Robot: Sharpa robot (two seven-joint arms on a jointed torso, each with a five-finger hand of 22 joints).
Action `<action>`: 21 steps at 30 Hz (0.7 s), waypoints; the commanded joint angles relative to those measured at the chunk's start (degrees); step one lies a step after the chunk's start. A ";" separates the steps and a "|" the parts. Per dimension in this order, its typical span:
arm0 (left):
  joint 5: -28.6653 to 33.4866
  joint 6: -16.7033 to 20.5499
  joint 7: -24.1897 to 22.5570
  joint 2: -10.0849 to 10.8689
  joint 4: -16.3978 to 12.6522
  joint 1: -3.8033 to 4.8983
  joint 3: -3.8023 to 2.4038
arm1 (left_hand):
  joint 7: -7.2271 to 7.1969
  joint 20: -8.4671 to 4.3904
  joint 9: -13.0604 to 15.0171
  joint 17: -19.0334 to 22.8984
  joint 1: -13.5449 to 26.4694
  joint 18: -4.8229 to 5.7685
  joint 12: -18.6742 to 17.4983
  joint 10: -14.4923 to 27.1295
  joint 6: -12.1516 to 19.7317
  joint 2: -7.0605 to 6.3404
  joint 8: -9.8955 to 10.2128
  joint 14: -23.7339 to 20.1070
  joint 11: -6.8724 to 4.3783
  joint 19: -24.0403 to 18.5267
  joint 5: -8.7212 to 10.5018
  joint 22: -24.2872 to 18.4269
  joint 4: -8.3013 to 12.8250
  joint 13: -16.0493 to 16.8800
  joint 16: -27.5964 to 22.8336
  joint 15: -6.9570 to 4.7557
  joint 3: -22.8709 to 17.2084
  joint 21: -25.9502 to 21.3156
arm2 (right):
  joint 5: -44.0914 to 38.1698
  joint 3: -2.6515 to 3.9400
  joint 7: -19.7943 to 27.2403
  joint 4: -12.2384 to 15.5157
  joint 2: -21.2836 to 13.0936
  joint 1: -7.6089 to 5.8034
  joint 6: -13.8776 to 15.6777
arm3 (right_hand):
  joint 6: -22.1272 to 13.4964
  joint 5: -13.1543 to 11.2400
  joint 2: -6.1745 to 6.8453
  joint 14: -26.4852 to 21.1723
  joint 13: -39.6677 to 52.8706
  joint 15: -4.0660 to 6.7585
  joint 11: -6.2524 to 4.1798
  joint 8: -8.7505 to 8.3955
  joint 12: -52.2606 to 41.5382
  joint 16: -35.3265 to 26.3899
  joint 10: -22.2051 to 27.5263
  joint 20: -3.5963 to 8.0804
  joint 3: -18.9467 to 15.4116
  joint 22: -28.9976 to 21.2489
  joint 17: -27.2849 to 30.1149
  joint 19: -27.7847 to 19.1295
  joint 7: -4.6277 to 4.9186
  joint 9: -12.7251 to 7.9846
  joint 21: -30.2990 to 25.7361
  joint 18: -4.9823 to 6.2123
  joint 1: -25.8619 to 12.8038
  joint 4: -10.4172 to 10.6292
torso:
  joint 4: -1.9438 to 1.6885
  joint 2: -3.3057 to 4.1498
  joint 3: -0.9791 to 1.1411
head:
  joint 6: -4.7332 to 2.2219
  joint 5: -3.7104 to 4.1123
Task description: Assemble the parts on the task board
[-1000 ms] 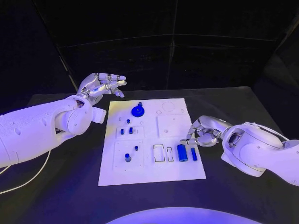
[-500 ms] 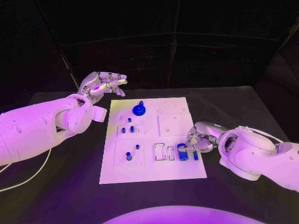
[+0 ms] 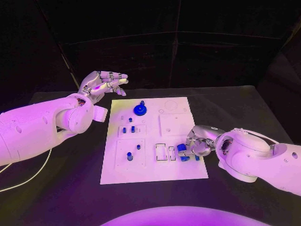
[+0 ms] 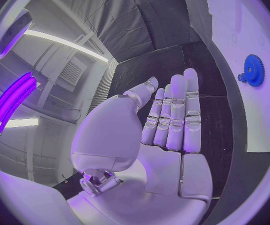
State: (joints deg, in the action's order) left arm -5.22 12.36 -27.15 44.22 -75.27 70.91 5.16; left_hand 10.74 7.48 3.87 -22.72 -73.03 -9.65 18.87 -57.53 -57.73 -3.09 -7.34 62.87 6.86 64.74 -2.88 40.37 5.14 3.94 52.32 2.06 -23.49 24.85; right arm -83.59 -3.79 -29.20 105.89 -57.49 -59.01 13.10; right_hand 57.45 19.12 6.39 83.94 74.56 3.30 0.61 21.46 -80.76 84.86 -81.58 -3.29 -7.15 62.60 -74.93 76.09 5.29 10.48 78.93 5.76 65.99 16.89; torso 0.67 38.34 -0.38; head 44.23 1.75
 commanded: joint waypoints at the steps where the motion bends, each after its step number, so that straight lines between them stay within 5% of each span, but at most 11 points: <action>1: 0.07 -0.87 -0.31 -0.04 -0.10 0.08 -0.03 | -0.21 0.43 0.06 0.10 0.53 -0.77 0.26 0.31 0.08 -0.07 -0.23 -0.14 0.00 0.02 -0.14 -0.16 -0.04 0.05 -0.03 0.19 0.50 -0.29 | -1.42 -0.02 -1.14 -0.45 0.76 0.24 -2.40 | -0.24 -0.36 -0.43 4.03 -0.16 -0.10 0.02 0.15 -0.10 0.20 -0.23 0.05 -0.42 0.07 -3.98 -0.07 -0.24 0.08 -0.13 -0.45 -0.38 -0.11 | -0.07 0.03 -0.01 | 0.03 0.10; 9: 0.07 -0.84 -0.22 0.07 -0.15 0.08 -0.03 | -0.21 0.43 0.06 0.10 0.53 -0.77 0.26 0.31 0.08 -0.07 -0.23 -0.14 0.00 0.02 -0.14 -0.16 -0.04 0.05 -0.03 0.19 0.50 -0.29 | -1.94 -0.04 -1.66 -1.46 1.99 0.92 -2.94 | -0.39 -0.13 -1.70 4.00 -0.09 -0.03 -0.06 0.74 0.04 0.21 -0.19 0.12 -0.31 0.09 -4.00 -0.07 -0.34 0.38 -0.15 -0.45 1.16 -0.45 | 0.00 -0.01 -0.06 | 0.12 -0.10; 21: 0.07 -0.79 -0.24 0.20 -0.28 0.09 -0.03 | -0.21 0.43 0.06 0.10 0.53 -0.77 0.26 0.31 0.08 -0.07 -0.23 -0.14 0.00 0.02 -0.14 -0.16 -0.04 0.05 -0.03 0.19 0.50 -0.29 | 0.32 -0.03 -2.34 -1.93 1.76 1.06 0.41 | -0.45 7.16 -6.21 4.12 0.49 0.21 -0.33 1.96 0.15 0.53 -0.40 0.35 1.23 0.49 -4.74 0.19 -0.57 0.98 -0.03 -0.52 7.34 -2.20 | 0.01 -0.09 -0.09 | 0.32 -0.07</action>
State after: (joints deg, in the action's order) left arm -5.22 12.18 -27.08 44.38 -75.44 70.92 5.16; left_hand 10.74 7.48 3.87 -22.67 -73.04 -9.65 18.87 -57.53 -57.73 -3.09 -7.34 62.87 6.86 64.74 -2.88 40.27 4.98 3.94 52.32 2.06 -23.33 24.86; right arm -84.67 -3.36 -29.70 104.65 -55.44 -58.40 13.09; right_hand 56.69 25.76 1.85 83.94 74.95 3.29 0.59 23.07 -80.75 85.21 -81.60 -3.29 -6.13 63.00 -74.92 76.09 4.72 11.22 78.93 5.77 71.26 15.23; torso 0.64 38.34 -0.46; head 44.50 1.65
